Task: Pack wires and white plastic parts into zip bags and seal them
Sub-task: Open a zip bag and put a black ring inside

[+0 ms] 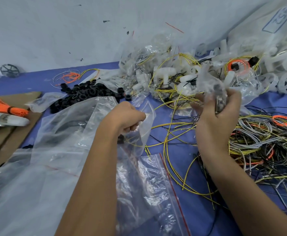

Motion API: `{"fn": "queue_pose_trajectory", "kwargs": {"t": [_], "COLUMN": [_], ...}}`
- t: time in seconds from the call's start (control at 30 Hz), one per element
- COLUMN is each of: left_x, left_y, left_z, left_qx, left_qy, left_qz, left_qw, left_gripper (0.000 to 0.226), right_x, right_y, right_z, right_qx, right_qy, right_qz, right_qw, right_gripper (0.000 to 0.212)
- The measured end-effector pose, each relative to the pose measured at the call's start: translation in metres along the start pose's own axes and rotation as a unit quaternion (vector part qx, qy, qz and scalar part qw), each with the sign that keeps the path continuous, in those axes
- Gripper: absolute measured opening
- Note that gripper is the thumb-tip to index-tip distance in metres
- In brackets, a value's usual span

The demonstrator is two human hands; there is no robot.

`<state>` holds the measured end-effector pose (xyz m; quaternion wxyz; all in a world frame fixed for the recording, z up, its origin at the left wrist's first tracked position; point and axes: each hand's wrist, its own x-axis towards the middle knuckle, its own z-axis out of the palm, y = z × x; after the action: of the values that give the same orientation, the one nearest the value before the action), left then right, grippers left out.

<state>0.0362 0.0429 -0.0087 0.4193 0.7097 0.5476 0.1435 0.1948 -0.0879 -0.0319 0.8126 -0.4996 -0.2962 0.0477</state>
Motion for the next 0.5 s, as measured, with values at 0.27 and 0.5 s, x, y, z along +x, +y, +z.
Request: {"fn": "queue_pose_trajectory", "kwargs": {"t": [0.27,0.5], "left_x": [-0.013,-0.018], "left_y": [0.012,0.013], "left_z": [0.011,-0.013], "left_qx": [-0.015,-0.101], "left_qy": [-0.090,-0.078], "left_qz": [0.022,0.013], "left_qw": [0.996,0.992], "left_gripper": [0.013,0.020], "right_x": [-0.031,-0.017], "right_y": [-0.001,0.013], "right_z": [0.017,0.007], "right_qx": [0.024,-0.275], "right_qy": [-0.302,-0.346], "right_qz": [0.079,0.086], "right_qw": [0.950,0.893], "right_gripper": [0.020,0.020]}}
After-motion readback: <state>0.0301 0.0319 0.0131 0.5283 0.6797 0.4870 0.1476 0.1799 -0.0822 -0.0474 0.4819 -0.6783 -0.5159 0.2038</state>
